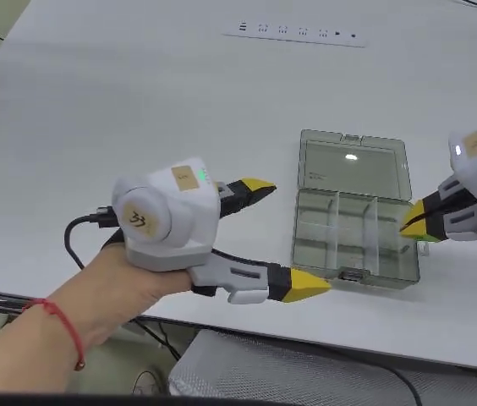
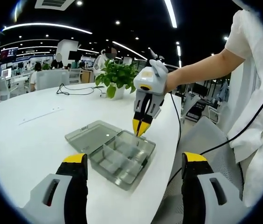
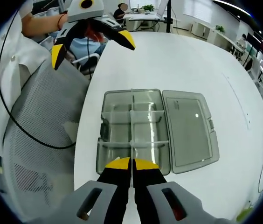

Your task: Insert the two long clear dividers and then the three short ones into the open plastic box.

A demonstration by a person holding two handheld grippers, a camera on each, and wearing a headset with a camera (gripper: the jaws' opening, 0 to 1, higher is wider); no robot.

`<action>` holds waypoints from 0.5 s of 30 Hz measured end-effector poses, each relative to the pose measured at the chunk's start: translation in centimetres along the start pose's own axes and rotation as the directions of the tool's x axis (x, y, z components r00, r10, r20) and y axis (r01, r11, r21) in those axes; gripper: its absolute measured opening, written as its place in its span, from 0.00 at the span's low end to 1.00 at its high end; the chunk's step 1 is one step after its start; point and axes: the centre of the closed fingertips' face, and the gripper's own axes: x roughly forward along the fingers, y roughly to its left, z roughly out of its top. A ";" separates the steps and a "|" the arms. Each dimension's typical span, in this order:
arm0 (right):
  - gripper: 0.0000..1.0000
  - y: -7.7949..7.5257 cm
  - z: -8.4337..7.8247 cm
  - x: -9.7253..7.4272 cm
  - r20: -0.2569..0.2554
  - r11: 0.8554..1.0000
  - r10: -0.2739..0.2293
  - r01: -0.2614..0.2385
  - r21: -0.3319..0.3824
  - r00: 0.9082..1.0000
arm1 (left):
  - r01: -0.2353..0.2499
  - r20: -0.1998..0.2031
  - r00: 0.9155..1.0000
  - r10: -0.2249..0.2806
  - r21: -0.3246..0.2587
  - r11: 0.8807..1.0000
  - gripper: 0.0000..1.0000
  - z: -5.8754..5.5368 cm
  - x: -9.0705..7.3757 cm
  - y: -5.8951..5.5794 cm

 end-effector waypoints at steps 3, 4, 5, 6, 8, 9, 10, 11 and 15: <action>0.02 0.2 0.1 0.2 -0.003 1.000 -0.003 0.003 -0.009 1.000 | 0.001 0.000 1.000 -0.001 0.001 1.000 0.84 0.0 0.0 -0.1; 0.02 0.2 0.1 0.3 -0.004 1.000 -0.004 0.004 -0.012 1.000 | 0.001 0.001 1.000 -0.001 0.001 1.000 0.84 0.0 0.0 -0.1; 0.02 0.1 -0.1 0.5 -0.005 1.000 -0.006 0.005 -0.014 1.000 | 0.000 0.000 1.000 0.000 0.000 1.000 0.84 0.0 0.0 0.0; 0.02 0.0 -0.2 0.6 -0.004 1.000 -0.006 0.006 -0.009 1.000 | -0.001 0.000 1.000 0.001 -0.001 1.000 0.84 0.0 0.0 0.0; 0.02 -0.1 -0.4 0.9 -0.002 1.000 -0.008 0.008 -0.004 1.000 | 0.000 -0.002 1.000 0.000 -0.001 1.000 0.84 -0.1 0.0 0.0; 0.02 -0.1 -0.5 1.0 -0.002 1.000 -0.009 0.009 -0.003 1.000 | 0.000 -0.004 1.000 0.000 -0.001 1.000 0.84 -0.1 0.0 0.0; 0.02 -0.2 -0.6 1.2 -0.004 1.000 -0.011 0.011 -0.005 1.000 | 0.001 -0.006 1.000 -0.001 -0.001 1.000 0.84 -0.1 0.0 0.0; 0.02 -0.3 -0.7 1.3 -0.006 1.000 -0.012 0.012 -0.006 1.000 | 0.002 -0.007 1.000 -0.002 -0.002 1.000 0.84 -0.1 -0.1 0.0; 0.02 -0.6 -1.2 1.9 -0.017 1.000 -0.017 0.017 -0.013 1.000 | 0.001 -0.006 1.000 -0.001 -0.004 1.000 0.84 -0.1 -0.1 0.1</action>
